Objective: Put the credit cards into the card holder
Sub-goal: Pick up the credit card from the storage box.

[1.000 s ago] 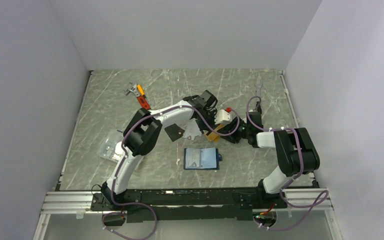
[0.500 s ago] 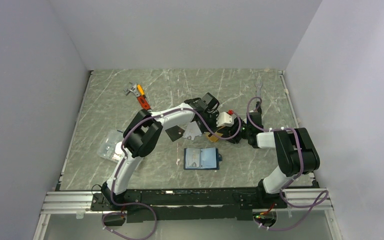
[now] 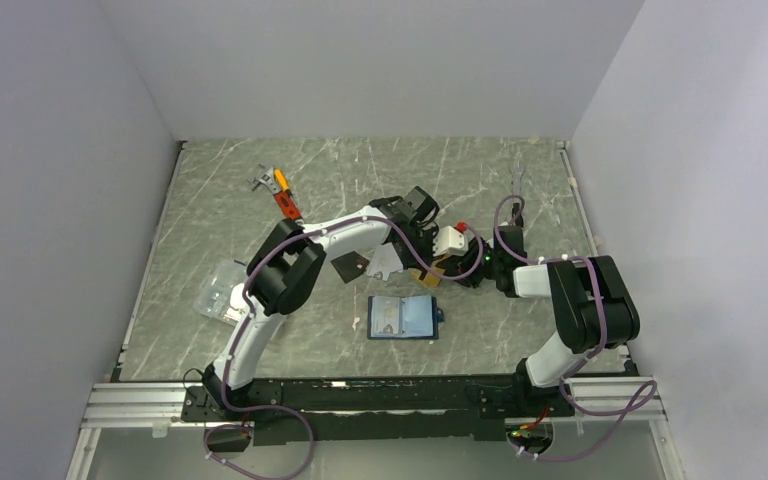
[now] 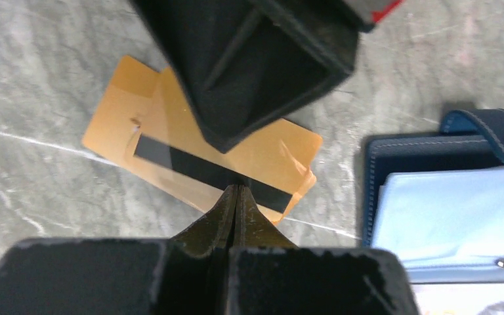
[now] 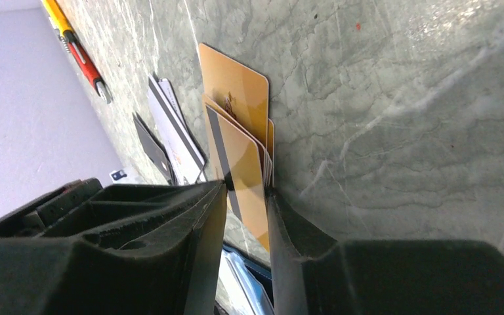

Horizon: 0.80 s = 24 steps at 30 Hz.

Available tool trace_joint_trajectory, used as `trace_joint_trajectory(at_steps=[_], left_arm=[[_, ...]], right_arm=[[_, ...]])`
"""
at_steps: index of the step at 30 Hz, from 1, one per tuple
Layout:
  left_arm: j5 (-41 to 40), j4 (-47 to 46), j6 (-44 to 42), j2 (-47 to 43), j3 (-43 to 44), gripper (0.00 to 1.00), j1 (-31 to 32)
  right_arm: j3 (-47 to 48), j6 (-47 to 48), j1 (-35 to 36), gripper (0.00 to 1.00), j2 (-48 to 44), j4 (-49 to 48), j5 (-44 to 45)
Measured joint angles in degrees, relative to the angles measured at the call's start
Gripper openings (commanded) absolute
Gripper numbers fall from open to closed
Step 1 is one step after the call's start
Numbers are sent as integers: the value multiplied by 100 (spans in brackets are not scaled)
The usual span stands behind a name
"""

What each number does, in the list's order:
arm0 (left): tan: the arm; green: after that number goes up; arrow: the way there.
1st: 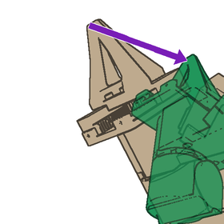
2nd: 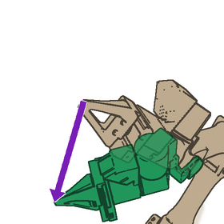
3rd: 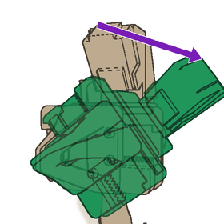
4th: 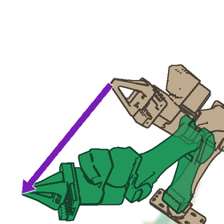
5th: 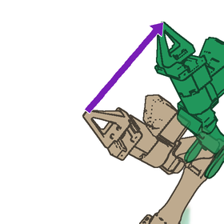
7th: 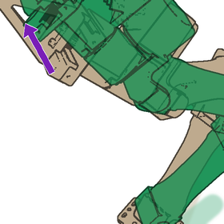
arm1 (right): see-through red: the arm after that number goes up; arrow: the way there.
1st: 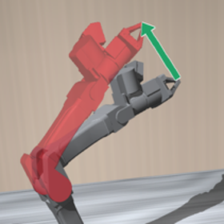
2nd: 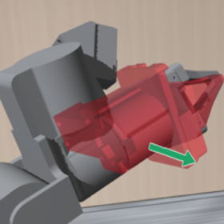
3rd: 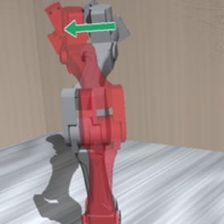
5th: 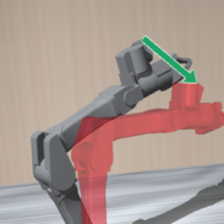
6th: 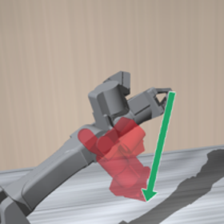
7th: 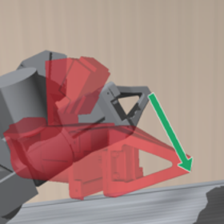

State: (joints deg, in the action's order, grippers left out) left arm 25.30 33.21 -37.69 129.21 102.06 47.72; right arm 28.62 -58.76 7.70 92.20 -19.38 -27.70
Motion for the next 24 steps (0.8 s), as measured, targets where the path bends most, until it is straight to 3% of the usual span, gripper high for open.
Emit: trace_joint_trajectory(at_steps=[11, 24], left_arm=[[546, 544, 9, 11, 44, 2, 164], [490, 455, 286, 160, 262, 2, 129]], right_arm=[[-35, -48, 0, 27, -9, -28, 39], [-352, 52, 0, 30, -461, 214, 55]])
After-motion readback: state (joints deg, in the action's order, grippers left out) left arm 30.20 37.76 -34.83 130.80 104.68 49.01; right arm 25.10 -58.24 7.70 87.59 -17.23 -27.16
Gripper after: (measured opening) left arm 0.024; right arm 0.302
